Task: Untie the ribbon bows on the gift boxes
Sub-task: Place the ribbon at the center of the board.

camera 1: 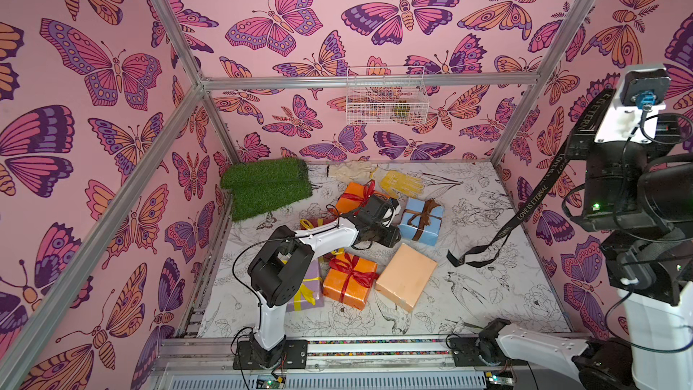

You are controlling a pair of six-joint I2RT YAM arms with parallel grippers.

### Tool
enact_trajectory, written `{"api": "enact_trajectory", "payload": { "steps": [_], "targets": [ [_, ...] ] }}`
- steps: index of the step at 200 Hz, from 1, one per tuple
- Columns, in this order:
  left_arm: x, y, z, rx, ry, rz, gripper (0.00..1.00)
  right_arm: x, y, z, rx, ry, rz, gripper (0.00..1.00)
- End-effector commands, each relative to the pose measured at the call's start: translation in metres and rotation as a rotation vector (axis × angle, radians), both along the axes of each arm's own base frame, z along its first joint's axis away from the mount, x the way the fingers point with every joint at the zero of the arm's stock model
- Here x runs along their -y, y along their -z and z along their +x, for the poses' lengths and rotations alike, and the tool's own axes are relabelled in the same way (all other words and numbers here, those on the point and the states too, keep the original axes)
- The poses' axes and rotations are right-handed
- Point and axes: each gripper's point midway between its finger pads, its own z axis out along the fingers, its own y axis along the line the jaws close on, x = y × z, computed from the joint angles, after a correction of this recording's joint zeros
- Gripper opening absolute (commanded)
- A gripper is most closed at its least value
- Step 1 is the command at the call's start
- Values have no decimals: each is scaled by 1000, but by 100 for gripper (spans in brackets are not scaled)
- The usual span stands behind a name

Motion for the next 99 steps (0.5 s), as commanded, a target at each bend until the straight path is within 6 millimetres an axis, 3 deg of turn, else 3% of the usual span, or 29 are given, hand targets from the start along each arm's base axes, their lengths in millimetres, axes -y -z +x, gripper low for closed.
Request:
{"api": "enact_trajectory", "payload": {
  "steps": [1,29,51,99],
  "targets": [
    [-6,-10,-4,-11,-8,-7,48,-9,44,23,-84,-16,78,0],
    [-8,-28,-8,9,-4,-32,50,-17,154,78,-317,-34,203,0],
    [-13,-46,-16,35,5,-53,52,5,233,118,-499,-26,343,0],
    [-19,-70,-21,77,2,-75,55,60,328,175,-643,-96,662,0]
  ]
}}
